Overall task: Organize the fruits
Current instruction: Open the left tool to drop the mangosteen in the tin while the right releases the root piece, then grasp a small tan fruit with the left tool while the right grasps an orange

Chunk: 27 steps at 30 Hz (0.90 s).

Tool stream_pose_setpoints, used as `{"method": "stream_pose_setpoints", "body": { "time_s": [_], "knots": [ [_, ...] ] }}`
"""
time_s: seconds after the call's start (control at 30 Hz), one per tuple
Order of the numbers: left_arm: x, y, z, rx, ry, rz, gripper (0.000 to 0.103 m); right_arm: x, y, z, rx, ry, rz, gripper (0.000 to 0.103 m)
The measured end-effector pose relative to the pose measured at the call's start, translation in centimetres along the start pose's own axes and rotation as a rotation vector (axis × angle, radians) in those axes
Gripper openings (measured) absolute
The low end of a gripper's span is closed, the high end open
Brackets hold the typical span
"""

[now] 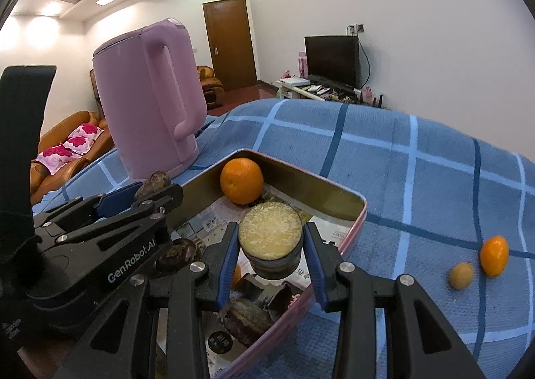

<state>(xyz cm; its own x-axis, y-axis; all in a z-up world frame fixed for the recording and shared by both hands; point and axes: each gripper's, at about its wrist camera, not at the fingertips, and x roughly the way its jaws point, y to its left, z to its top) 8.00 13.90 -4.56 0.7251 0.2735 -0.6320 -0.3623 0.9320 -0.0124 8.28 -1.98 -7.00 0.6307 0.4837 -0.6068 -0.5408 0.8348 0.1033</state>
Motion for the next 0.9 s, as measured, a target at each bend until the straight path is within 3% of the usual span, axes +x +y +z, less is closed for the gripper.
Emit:
{"method": "stream_pose_setpoints", "body": {
  "time_s": [0.07,0.1,0.2,0.3,0.47,0.57,0.67,0.77,0.9],
  "knots": [
    [0.1,0.1,0.0,-0.014,0.01,-0.009,0.048,0.2,-0.2,-0.1,0.01,0.016,0.018,0.041],
    [0.2,0.3,0.0,-0.025,0.017,-0.005,0.058,0.1,-0.2,-0.1,0.012,0.015,0.022,0.041],
    [0.0,1.0,0.1,-0.073,0.014,-0.007,0.075,-0.5,-0.7,0.0,0.019,-0.012,0.003,0.049],
    [-0.7,0.4,0.1,-0.052,-0.019,-0.012,0.076,-1.3,-1.5,0.2,0.049,-0.029,0.013,0.06],
    [-2.2,-1.8,-0.3,0.028,-0.087,0.011,0.082,-2.9,-2.9,0.6,0.053,-0.045,-0.034,0.061],
    [-3.5,-3.6,-0.5,0.067,-0.113,-0.014,0.083,-4.5,-5.1,0.8,0.06,-0.058,-0.1,0.061],
    [-4.3,-5.7,-0.5,0.103,-0.099,-0.068,0.095,-5.6,-8.6,0.7,0.095,-0.055,-0.212,0.061],
    [-4.9,-7.9,-0.2,0.141,-0.092,-0.097,0.096,-6.0,-13.0,0.1,0.173,-0.023,-0.32,0.061],
    [-4.5,-10.6,0.3,0.171,-0.049,-0.141,0.096,-5.7,-17.1,-0.7,0.259,0.021,-0.343,0.061]
  ]
}}
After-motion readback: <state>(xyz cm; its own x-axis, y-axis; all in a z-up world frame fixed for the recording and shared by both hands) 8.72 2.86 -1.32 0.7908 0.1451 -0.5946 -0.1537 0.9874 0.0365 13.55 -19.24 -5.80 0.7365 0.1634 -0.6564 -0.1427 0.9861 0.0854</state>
